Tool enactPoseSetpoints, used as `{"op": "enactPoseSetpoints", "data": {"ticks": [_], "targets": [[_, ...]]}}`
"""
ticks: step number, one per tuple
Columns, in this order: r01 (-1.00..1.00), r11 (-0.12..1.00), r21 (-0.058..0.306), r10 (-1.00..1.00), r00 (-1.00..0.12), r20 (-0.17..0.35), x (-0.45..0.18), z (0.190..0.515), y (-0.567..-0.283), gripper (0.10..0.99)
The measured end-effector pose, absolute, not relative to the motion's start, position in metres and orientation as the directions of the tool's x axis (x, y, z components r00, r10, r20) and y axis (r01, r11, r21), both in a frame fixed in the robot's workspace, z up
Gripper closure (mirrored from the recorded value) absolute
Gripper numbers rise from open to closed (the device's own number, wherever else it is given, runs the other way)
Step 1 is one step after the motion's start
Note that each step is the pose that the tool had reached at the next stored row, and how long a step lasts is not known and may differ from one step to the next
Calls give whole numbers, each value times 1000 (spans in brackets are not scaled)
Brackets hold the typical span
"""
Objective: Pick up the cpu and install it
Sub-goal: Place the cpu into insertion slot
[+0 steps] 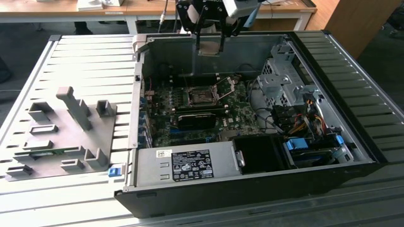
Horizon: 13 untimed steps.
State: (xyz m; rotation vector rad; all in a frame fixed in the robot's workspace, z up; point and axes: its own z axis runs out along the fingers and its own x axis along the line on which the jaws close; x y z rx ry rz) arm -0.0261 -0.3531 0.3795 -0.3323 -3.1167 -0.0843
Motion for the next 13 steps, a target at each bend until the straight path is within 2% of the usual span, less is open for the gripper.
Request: {"op": "enactPoseSetpoints", "data": {"ticks": [13], "targets": [[305,951,53,305,-952,12,-26,379,-353,545]]}}
